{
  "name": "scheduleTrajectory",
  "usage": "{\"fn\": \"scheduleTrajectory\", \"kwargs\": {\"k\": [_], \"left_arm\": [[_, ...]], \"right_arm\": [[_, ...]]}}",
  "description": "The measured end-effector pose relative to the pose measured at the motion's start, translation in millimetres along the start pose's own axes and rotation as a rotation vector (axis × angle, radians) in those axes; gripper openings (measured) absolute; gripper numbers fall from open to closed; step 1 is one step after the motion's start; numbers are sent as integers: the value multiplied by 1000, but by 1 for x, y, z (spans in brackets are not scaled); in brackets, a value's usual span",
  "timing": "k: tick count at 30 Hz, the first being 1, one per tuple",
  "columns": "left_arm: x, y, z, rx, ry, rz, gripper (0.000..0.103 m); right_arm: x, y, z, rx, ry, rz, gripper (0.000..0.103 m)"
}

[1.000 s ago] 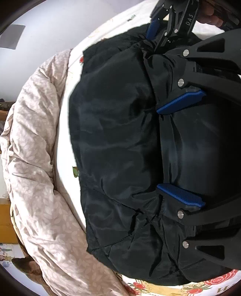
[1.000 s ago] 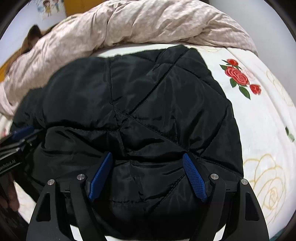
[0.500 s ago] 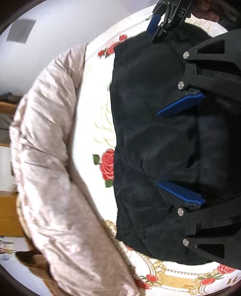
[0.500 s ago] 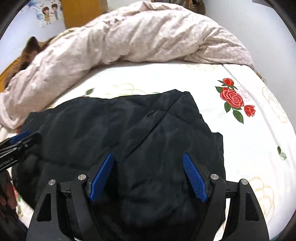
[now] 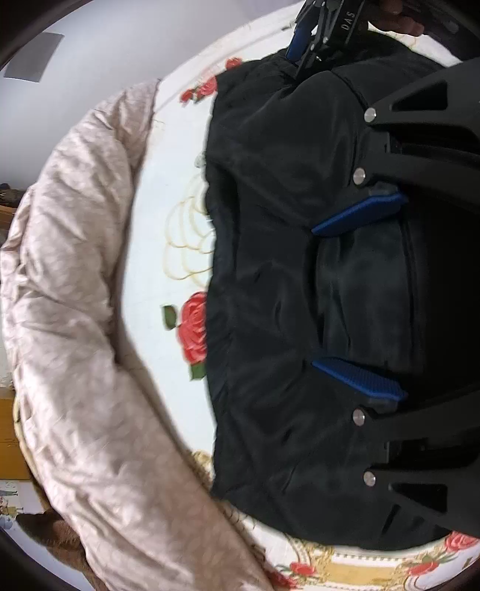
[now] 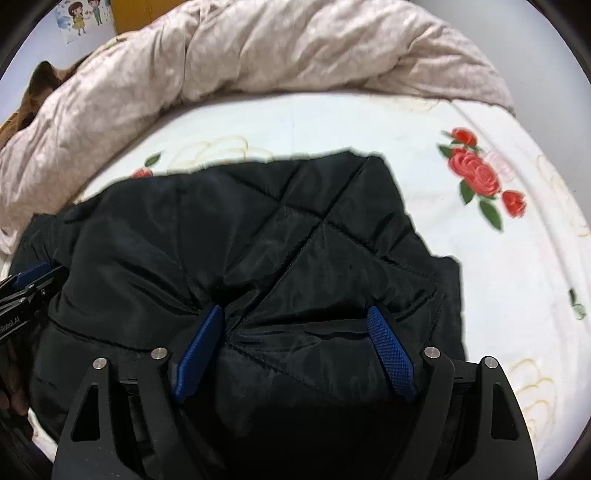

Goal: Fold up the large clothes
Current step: 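Smooth the folded jacket surface with both open tools, then grasp the jacket bundle edge with both tools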

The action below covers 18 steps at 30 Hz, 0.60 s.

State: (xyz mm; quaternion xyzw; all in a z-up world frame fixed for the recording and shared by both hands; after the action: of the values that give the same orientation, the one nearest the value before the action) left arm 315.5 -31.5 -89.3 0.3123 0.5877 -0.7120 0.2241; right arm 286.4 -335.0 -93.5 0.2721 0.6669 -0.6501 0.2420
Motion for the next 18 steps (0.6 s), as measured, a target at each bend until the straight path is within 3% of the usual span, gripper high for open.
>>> {"fn": "scheduleTrajectory", "kwargs": {"k": [4, 8, 18], "left_arm": [[-11, -23, -38, -68, 15, 69, 70], [0, -7, -83, -144, -13, 31, 70], [14, 13, -86, -145, -15, 43, 72]], "right_arm": [[-7, -28, 3, 11, -6, 80, 79], [2, -8, 13, 19, 9, 23, 77], [11, 14, 10, 38, -44, 26, 77]]}}
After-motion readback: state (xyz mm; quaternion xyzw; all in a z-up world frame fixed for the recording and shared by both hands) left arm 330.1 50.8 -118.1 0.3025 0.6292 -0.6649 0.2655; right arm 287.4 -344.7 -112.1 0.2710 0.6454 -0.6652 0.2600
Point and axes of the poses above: each gripper's, at about its wrist camera, not at the fingertips, and y roughly the way its jaws point, z to its right, x to its underside, the point moved 3 cm from there along y, roughly the way its jaws point, and after that the axes turned 11 degrees about z, right-handed, at the moved point
